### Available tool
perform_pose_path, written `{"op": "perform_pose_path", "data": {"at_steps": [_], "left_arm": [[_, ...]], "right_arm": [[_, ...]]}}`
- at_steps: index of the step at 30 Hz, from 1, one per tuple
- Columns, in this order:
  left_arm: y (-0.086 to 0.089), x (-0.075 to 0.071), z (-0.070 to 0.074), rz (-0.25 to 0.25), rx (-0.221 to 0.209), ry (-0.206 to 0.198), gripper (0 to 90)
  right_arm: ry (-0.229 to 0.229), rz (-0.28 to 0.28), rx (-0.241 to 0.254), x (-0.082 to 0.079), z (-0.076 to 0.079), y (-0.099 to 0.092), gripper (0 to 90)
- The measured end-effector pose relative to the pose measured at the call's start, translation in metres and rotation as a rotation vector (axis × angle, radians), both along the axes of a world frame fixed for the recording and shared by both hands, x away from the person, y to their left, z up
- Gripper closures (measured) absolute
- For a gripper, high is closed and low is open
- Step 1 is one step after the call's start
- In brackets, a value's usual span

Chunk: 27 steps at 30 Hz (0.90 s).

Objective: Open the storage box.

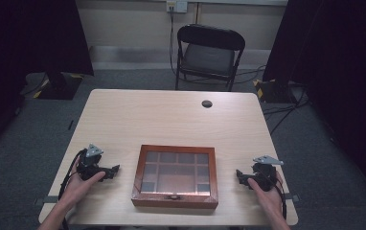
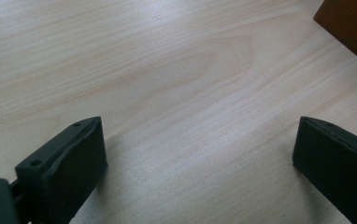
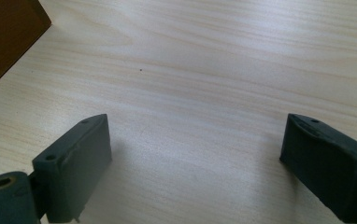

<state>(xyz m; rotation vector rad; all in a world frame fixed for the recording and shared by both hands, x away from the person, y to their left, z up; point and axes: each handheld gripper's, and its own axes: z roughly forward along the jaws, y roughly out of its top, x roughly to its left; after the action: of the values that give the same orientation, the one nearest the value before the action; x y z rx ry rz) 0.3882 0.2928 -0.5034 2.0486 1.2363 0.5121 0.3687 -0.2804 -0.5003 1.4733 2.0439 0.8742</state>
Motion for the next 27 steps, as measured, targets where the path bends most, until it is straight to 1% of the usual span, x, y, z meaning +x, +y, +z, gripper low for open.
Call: {"op": "perform_pose_path", "data": {"at_steps": [4, 9, 10, 11, 12, 13, 14, 15, 16, 17, 18, 20, 21, 22, 23, 24, 25, 26, 27], "left_arm": [[0.000, 0.000, 0.000, -0.004, 0.001, 0.002, 2.0], [0.001, 0.001, 0.000, -0.007, 0.006, 0.000, 1.9], [0.001, 0.001, 0.000, -0.007, 0.006, 0.000, 1.9], [0.001, 0.001, 0.000, -0.007, 0.006, 0.000, 1.9], [0.001, 0.001, 0.000, -0.007, 0.006, 0.000, 1.9], [0.001, 0.001, 0.000, -0.007, 0.006, 0.000, 1.9], [0.001, 0.001, 0.000, -0.007, 0.006, 0.000, 1.8], [0.001, 0.001, 0.000, -0.010, 0.011, 0.002, 1.8], [0.001, 0.001, 0.001, -0.010, 0.012, 0.003, 1.7], [0.001, 0.001, 0.001, -0.010, 0.012, 0.003, 1.7], [0.001, 0.001, 0.000, -0.010, 0.012, 0.003, 1.7], [0.001, 0.001, 0.000, -0.010, 0.012, 0.003, 1.7], [0.001, 0.001, 0.001, -0.010, 0.012, 0.003, 1.7], [0.001, 0.001, 0.000, -0.010, 0.012, 0.003, 1.7], [0.001, 0.001, 0.001, -0.009, 0.013, 0.003, 1.7], [0.001, 0.001, 0.001, -0.009, 0.013, 0.003, 1.6], [0.001, 0.001, 0.001, -0.008, 0.014, 0.002, 1.6], [0.001, 0.001, 0.001, -0.008, 0.014, 0.003, 1.5], [0.001, 0.001, 0.001, -0.008, 0.014, 0.002, 1.6]], "right_arm": [[-0.001, -0.005, 0.006, -0.001, 0.000, 0.000, 8.3], [0.003, 0.009, 0.006, -0.002, 0.000, 0.000, 8.7], [0.009, 0.025, 0.023, -0.003, 0.002, 0.000, 14.3], [0.009, 0.025, 0.023, -0.003, 0.002, 0.000, 14.3], [0.020, 0.046, 0.049, -0.003, 0.004, -0.001, 15.1], [0.027, 0.052, 0.038, -0.003, 0.005, 0.000, 16.0], [0.027, 0.052, 0.038, -0.003, 0.005, 0.000, 16.0], [0.034, 0.068, 0.017, -0.003, 0.006, 0.003, 16.3], [0.040, 0.070, 0.054, -0.003, 0.007, 0.004, 17.8], [0.040, 0.070, 0.054, -0.003, 0.007, 0.004, 17.8], [0.048, 0.084, 0.117, -0.004, 0.009, 0.006, 18.4], [0.045, 0.089, 0.110, -0.005, 0.010, 0.007, 18.7], [0.042, 0.106, 0.112, -0.006, 0.013, 0.009, 19.4], [0.030, 0.138, 0.094, -0.006, 0.018, 0.011, 20.7], [0.031, 0.150, 0.086, -0.006, 0.020, 0.012, 21.3], [0.031, 0.150, 0.086, -0.006, 0.020, 0.012, 21.3], [0.032, 0.159, 0.104, -0.006, 0.023, 0.012, 22.5], [0.032, 0.177, 0.134, -0.007, 0.027, 0.013, 24.4], [0.027, 0.185, 0.129, -0.007, 0.030, 0.014, 25.7]]}}
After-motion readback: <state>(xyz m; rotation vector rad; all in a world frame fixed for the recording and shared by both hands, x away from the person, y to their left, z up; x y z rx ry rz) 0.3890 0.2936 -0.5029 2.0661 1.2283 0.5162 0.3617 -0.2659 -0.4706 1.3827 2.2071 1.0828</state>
